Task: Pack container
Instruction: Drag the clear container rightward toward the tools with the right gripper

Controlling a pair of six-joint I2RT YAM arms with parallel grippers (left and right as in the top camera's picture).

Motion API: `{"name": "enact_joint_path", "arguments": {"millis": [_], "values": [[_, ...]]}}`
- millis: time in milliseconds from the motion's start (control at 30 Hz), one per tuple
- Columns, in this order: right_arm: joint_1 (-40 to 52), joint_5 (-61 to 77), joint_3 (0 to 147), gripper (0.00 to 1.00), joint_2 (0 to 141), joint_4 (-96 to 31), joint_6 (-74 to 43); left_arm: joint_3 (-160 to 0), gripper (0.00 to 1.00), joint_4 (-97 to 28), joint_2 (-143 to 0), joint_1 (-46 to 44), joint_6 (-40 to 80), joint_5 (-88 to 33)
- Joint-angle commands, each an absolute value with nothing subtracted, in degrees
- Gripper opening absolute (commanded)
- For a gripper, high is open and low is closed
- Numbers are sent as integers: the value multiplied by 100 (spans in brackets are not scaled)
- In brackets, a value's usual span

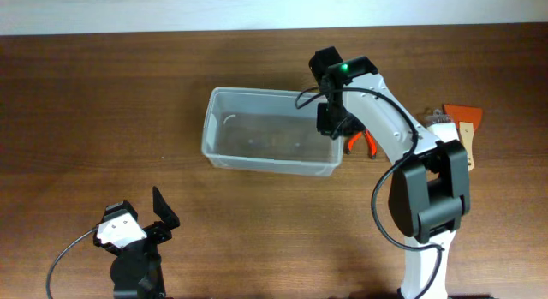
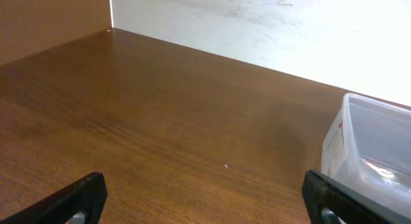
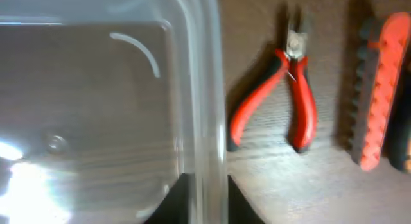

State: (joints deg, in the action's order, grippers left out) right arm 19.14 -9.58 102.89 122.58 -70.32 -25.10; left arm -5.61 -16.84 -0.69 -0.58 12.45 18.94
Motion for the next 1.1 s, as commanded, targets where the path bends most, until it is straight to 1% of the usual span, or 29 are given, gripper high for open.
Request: {"name": "enact_joint_path", "arguments": {"millis": [0,33,200,300,367,433,500,567,667,700,733,767,800,900,1067], "values": [[1883,-1269,10184,29,12409,-6995,-2095,-532,99,-1671,-30,-82,1194,1933],[1883,-1271,10184,32,12409,-6947,-1957,-532,99,-1671,-30,-82,1194,1933],[1868,-1267,10189,33,12409,-6790,-1557,-532,99,-1671,-30,-82,1194,1933],[1868,-1245,10291,28,12376,-6775,-1494,-532,99,-1671,-30,-80,1194,1933],[1868,-1177,10475,27,12293,-6794,-1492,-532,99,-1671,-30,-82,1194,1933],[1868,-1028,10770,33,12132,-6820,-1479,-532,99,-1671,-30,-80,1194,1933],[1868,-867,11061,42,11963,-6860,-1481,-532,99,-1671,-30,-82,1194,1933],[1868,-655,11316,48,11821,-6906,-1483,-532,99,-1671,-30,-80,1194,1933],[1868,-379,11636,48,11679,-7172,-1715,-532,99,-1671,-30,-80,1194,1933],[1870,-318,11679,45,11666,-7293,-1837,-532,99,-1671,-30,-80,1194,1933],[1874,-274,11703,34,11651,-7481,-2001,-532,99,-1671,-30,-80,1194,1933],[1876,-222,11703,15,11649,-7677,-2128,-532,99,-1671,-30,-80,1194,1933],[1879,-163,11701,4,11649,-7881,-2213,-532,99,-1671,-30,-82,1194,1933],[1981,-84,11695,4,11649,-8541,-2298,-532,99,-1671,-30,-80,1194,1933],[2110,-84,11690,4,11651,-8919,-2300,-532,99,-1671,-30,-80,1194,1933]]}}
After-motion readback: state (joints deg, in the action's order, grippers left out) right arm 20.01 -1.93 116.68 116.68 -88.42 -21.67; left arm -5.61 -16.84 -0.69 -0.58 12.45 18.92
